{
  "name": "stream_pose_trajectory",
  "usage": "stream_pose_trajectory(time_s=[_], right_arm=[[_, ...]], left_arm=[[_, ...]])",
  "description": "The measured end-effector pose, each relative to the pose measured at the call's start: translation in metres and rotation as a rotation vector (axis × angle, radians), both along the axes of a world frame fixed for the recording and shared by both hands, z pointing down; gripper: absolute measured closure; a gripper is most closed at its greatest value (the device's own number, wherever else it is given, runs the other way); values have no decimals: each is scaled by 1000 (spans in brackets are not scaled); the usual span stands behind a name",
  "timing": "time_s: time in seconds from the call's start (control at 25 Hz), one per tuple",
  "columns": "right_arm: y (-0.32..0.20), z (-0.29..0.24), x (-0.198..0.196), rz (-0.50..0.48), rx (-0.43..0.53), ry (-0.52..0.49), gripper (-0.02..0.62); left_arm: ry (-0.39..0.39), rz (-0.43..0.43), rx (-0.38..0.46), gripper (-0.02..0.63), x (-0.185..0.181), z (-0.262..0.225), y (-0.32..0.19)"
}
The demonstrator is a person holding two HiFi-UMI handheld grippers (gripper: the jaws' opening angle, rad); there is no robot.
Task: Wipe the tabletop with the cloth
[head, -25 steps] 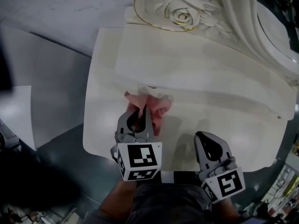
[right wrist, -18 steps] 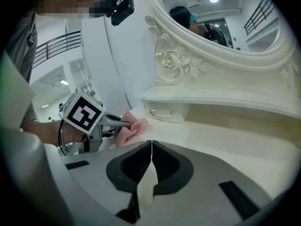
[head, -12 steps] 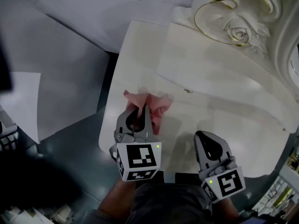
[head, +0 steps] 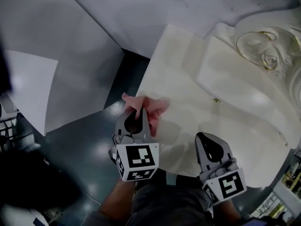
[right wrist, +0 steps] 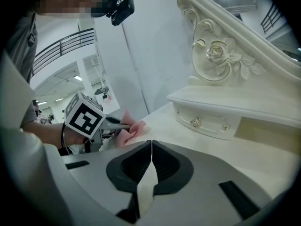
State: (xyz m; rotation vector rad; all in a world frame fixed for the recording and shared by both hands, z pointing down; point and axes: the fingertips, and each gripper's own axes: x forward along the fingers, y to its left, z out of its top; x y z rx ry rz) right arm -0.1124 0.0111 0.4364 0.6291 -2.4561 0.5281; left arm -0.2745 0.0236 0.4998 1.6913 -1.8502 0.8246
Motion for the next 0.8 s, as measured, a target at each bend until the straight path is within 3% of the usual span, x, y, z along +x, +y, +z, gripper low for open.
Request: stream_pose_trajectory(time_s=[0.24, 0.48, 0.8], right_arm=[[7, -6, -29, -47, 11, -14, 580], [16, -14, -46, -96, 25, -37, 580], [31, -51, -28, -148, 84, -115, 580]], left_arm=[[-65, -114, -43, 586, -60, 3, 32], [-122, -271, 15, 586, -123, -34, 67], [-162, -363, 170, 586, -113, -125, 97]])
